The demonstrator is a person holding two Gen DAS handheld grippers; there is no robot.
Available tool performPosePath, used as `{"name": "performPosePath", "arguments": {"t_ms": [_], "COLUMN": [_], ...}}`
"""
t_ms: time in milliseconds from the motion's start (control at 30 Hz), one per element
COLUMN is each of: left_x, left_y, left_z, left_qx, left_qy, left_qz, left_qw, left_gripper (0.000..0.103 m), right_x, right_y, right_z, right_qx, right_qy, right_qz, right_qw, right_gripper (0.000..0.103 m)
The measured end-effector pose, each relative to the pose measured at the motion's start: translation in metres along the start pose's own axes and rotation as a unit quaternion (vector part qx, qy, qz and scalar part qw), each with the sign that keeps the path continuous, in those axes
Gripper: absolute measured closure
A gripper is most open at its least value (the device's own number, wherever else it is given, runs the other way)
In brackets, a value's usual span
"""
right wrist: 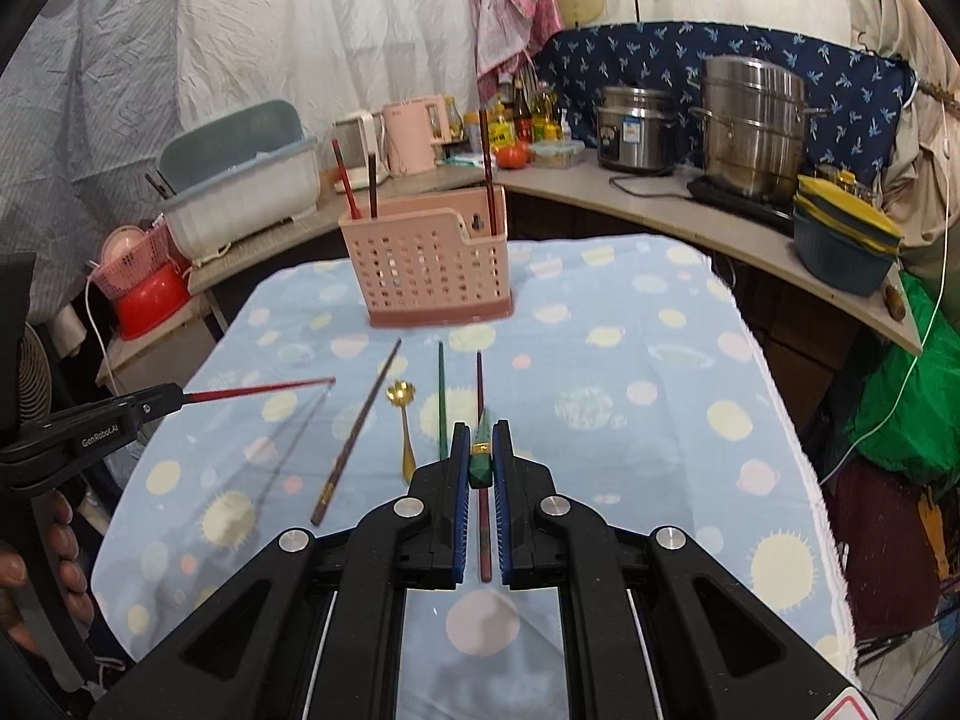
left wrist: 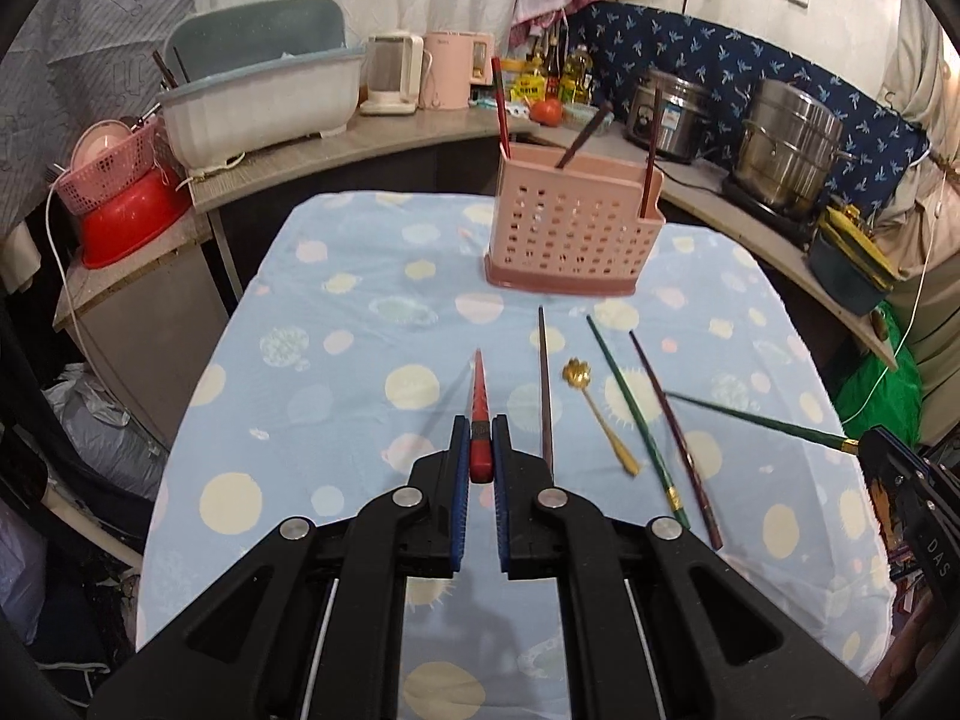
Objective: Organize utensils
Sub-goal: 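Lift both held chopsticks to the pink holder and lower them in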
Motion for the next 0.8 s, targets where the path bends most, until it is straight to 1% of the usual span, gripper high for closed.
{"name": "performPosePath", "arguments": {"t_ms": [300, 433, 633, 800], "left_x": [-0.001, 0.001, 0.006, 0.014], "left_y": [0.044, 0.067, 0.109, 0.153], "left_z": [0.020, 0.026, 0.034, 0.050], "left_qx": [0.030, 0.042, 0.059, 0.098], "left_qy": [-0.001, -0.001, -0.014, -0.017], "left_qz": [0.002, 0.004, 0.012, 0.006], "left_qw": [0.9996, 0.9991, 0.9981, 0.9951], "left_gripper": [0.096, 0.096, 0.096, 0.096], "right_x": [-0.008, -0.009, -0.014, -0.019], "right_y": [0.059, 0.083, 0.120, 0.157], "right_z": [0.021, 0.024, 0.030, 0.029], "right_qx": [0.055, 0.073, 0.104, 0.126], "right_qy": [0.006, 0.014, 0.025, 0.036], "right_qz": [0.013, 0.011, 0.014, 0.021], "right_qw": [0.998, 0.997, 0.994, 0.991], "right_gripper": [0.096, 0.096, 0.096, 0.096]}}
Point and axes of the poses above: each gripper's, at about its wrist camera, not at the fingertips, and z roughly against the way its jaws point, x to its right, y to its top, the point moved 8 cm from there along -z, roughly the way its jaws point, and after that the axes turned 8 degrees about y, right-handed, at the moved point
